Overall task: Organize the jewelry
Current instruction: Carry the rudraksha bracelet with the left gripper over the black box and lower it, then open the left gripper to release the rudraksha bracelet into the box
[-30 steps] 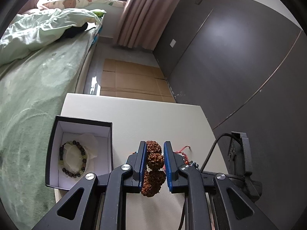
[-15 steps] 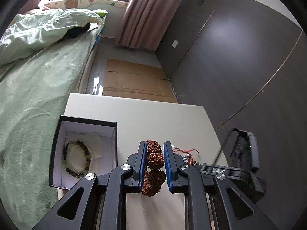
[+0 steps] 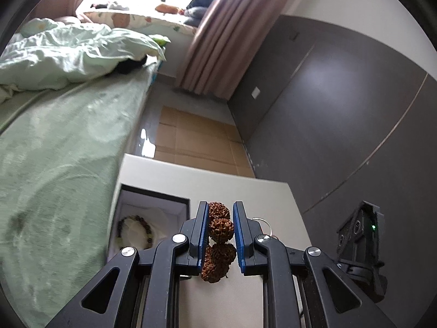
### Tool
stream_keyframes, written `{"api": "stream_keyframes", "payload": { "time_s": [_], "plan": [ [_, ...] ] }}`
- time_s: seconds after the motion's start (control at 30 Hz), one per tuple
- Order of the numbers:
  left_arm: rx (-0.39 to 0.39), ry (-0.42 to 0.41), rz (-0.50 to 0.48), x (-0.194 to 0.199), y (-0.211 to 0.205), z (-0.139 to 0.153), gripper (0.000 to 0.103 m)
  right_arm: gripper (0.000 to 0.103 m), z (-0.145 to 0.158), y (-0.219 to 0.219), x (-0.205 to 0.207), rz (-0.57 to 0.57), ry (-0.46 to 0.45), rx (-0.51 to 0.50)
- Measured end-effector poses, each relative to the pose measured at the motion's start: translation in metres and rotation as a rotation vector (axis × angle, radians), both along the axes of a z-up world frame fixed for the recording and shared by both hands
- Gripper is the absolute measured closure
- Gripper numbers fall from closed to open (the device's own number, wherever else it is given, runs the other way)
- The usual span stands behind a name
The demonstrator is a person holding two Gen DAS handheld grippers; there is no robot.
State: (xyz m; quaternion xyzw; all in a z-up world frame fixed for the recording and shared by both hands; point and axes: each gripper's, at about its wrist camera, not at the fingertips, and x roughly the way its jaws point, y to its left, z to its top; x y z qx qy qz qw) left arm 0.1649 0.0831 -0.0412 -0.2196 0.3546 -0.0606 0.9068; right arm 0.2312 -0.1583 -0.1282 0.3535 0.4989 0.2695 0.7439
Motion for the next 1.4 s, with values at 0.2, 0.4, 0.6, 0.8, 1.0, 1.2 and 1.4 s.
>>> {"api": "stream_keyframes", "payload": {
  "time_s": [0.2,0.4,0.6,0.8,1.0,1.2,1.4],
  "plan": [
    [-0.005,-0.024,0.069,-0.007,0.023,0.006,0.085,0.099,0.013,0.022,-0.007,0.079,-0.058,0.039],
    [0.0,-0.02,0.116,-0.012,0.042,0.003,0.085,0.099,0.012,0.046,-0.01,0.136,-0.063,0.063],
    [0.019,-0.008,0.138,-0.014,0.052,0.001,0.085,0.099,0.006,0.073,-0.008,0.177,-0.053,0.048],
    [0.021,0.011,0.136,-0.01,0.055,-0.005,0.085,0.093,0.002,0.099,0.001,0.216,-0.042,-0.022],
    [-0.001,0.032,0.101,-0.001,0.047,-0.012,0.085,0.05,0.015,0.088,-0.005,0.207,-0.101,-0.024],
    [-0.025,0.047,0.067,0.008,0.038,-0.019,0.085,0.05,0.016,0.061,-0.009,0.153,-0.105,-0.082],
    [-0.049,0.162,0.085,0.023,0.044,-0.043,0.08,0.05,0.019,0.034,-0.01,0.115,-0.106,-0.103]
  ]
}}
